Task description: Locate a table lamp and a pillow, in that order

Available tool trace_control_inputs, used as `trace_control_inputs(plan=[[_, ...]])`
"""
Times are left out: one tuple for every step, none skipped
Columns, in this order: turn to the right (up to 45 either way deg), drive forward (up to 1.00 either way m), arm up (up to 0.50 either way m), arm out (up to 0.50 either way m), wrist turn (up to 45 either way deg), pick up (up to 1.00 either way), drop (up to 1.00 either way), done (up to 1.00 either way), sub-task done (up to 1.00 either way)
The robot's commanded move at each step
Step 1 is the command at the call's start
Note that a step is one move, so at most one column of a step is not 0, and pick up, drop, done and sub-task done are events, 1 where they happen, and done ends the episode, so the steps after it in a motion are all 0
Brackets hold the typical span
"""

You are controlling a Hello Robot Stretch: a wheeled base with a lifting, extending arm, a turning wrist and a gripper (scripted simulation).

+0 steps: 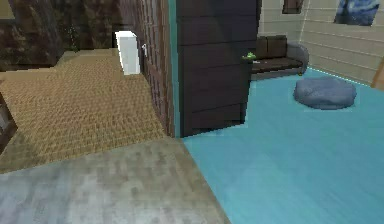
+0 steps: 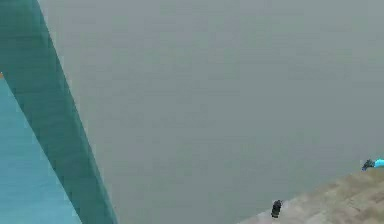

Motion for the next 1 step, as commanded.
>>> trace_control_inputs(plan=[[-15.0, 0.0, 0.0, 0.0, 0.0, 0.0, 0.0, 0.0, 0.0]])
